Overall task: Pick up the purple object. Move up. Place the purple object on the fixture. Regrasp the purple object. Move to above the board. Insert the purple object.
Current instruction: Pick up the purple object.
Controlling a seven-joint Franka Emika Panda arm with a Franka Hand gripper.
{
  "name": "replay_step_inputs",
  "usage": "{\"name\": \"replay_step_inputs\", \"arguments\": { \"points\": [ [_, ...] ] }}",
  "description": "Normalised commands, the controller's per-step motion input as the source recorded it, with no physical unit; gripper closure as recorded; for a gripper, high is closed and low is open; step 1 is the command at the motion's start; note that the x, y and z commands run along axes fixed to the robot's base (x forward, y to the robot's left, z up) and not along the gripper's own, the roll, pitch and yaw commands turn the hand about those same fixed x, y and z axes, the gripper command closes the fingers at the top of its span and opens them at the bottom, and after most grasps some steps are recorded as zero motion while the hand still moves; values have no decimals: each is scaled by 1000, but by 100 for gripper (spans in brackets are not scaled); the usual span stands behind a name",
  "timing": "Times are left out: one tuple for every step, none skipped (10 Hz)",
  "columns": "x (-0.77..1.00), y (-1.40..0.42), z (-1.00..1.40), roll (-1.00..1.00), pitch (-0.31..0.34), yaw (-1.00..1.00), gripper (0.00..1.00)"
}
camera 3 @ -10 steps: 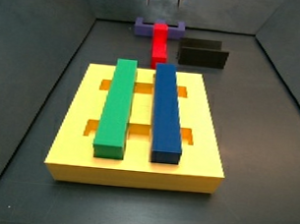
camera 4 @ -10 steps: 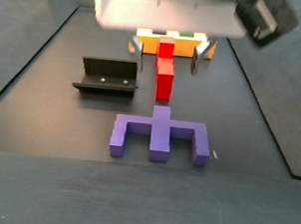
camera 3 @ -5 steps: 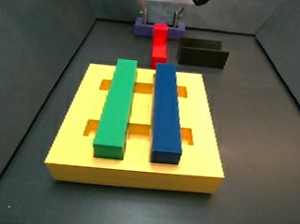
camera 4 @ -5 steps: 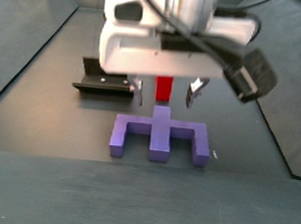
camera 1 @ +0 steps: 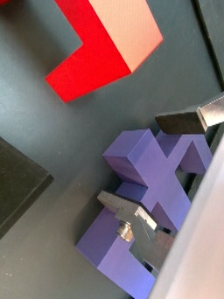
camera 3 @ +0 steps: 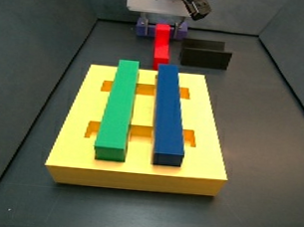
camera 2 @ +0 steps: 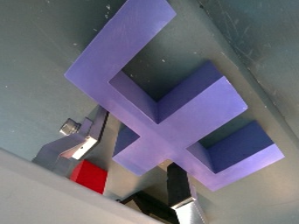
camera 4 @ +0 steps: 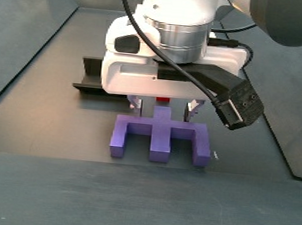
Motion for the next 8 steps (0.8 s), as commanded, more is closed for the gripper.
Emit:
{"name": "replay_step_inputs", "arguments": {
  "points": [
    [0, 0, 0, -41, 0, 0, 0],
    [0, 0, -17, 0, 0, 0, 0],
    [0, 0, -6, 0, 0, -6, 0],
    [0, 0, -23, 0, 0, -80, 0],
    [0, 0, -23, 0, 0, -140, 0],
    [-14, 0, -26, 0, 0, -103, 0],
    [0, 0, 0, 0, 0, 0, 0],
    [0, 0, 0, 0, 0, 0, 100]
  ]
}}
